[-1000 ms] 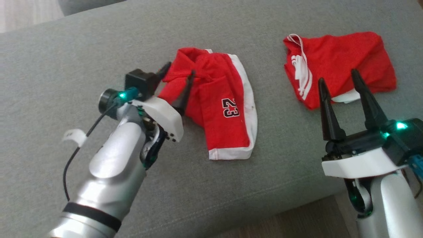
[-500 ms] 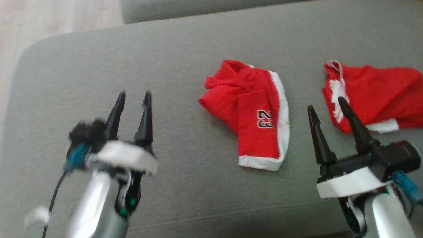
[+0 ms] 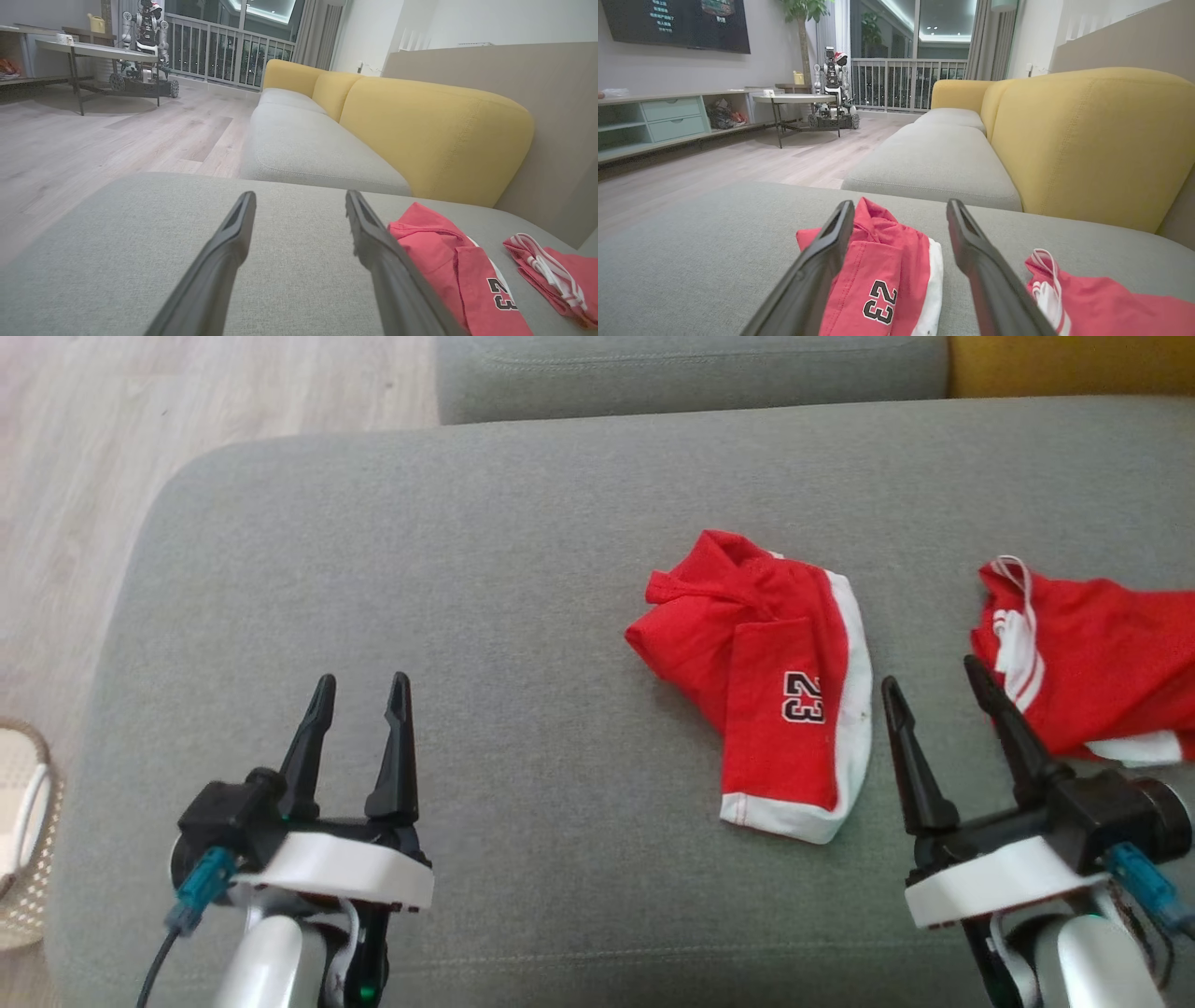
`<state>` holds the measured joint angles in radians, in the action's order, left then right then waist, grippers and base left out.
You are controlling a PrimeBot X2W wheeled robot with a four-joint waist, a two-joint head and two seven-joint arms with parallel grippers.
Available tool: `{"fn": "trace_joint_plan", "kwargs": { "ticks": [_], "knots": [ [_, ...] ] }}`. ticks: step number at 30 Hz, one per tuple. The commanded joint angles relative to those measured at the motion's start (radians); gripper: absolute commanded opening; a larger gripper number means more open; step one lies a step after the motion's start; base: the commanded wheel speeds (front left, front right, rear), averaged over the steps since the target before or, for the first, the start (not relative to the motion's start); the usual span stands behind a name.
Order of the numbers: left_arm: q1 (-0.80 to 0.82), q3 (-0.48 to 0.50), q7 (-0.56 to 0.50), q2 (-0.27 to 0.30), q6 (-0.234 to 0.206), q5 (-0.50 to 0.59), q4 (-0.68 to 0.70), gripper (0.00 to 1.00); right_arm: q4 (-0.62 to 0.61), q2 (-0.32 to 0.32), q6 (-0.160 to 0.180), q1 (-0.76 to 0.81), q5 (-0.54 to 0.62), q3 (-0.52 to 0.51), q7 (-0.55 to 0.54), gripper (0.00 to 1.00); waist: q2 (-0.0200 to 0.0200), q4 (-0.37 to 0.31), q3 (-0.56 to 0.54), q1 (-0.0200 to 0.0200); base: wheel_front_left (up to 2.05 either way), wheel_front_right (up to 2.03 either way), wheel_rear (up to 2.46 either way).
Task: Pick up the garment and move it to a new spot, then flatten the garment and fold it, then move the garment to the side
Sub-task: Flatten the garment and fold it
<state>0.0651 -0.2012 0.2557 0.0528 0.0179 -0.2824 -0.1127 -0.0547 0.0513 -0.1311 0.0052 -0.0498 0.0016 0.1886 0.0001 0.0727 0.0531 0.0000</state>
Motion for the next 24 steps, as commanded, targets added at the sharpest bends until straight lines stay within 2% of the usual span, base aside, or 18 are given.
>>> {"fn": "trace_joint_plan", "kwargs": {
  "ticks": [1,6,10,14,17,19,20,24],
  "knots": [
    [0.038,0.042,0.006,0.001,0.002,0.006,0.041,1.00,-0.035,-0.001,0.000,-0.034,0.012,0.025,-0.005,1.00,-0.0001,0.009,0.002,0.0000,0.00,0.00,0.00],
    [0.024,0.012,0.006,-0.002,-0.006,-0.021,0.043,1.00,-0.014,-0.001,0.000,-0.091,0.035,0.036,-0.023,1.00,-0.0001,0.038,0.011,0.0000,0.00,0.00,0.00],
    [0.027,-0.024,0.006,-0.002,-0.022,-0.048,0.044,1.00,0.065,-0.001,0.000,-0.207,0.061,0.069,-0.078,1.00,-0.0001,0.064,0.044,0.0000,0.00,0.00,0.00],
    [0.044,-0.067,0.006,-0.002,-0.028,-0.060,0.036,1.00,0.227,0.039,0.000,-0.361,0.058,0.145,-0.165,1.00,-0.0001,0.095,0.091,0.0000,0.00,0.00,0.00],
    [0.062,-0.114,0.006,-0.002,-0.029,-0.067,0.029,1.00,0.368,0.062,0.000,-0.479,0.037,0.166,-0.212,1.00,-0.0001,0.127,0.123,0.0000,0.00,0.00,0.00],
    [0.080,-0.144,0.006,-0.002,-0.045,-0.089,0.034,1.00,0.488,0.089,0.000,-0.584,0.033,0.176,-0.237,1.00,-0.0001,0.159,0.155,0.0000,0.00,0.00,0.00],
    [0.080,-0.144,0.006,-0.002,-0.045,-0.089,0.034,1.00,0.488,0.089,0.000,-0.584,0.033,0.176,-0.237,1.00,-0.0001,0.159,0.155,0.0000,0.00,0.00,0.00],
    [0.094,-0.184,0.006,-0.002,-0.053,-0.099,0.021,1.00,0.622,0.118,0.000,-0.685,0.022,0.181,-0.238,1.00,-0.0001,0.197,0.179,0.0000,0.00,0.00,0.00]
  ]
}}
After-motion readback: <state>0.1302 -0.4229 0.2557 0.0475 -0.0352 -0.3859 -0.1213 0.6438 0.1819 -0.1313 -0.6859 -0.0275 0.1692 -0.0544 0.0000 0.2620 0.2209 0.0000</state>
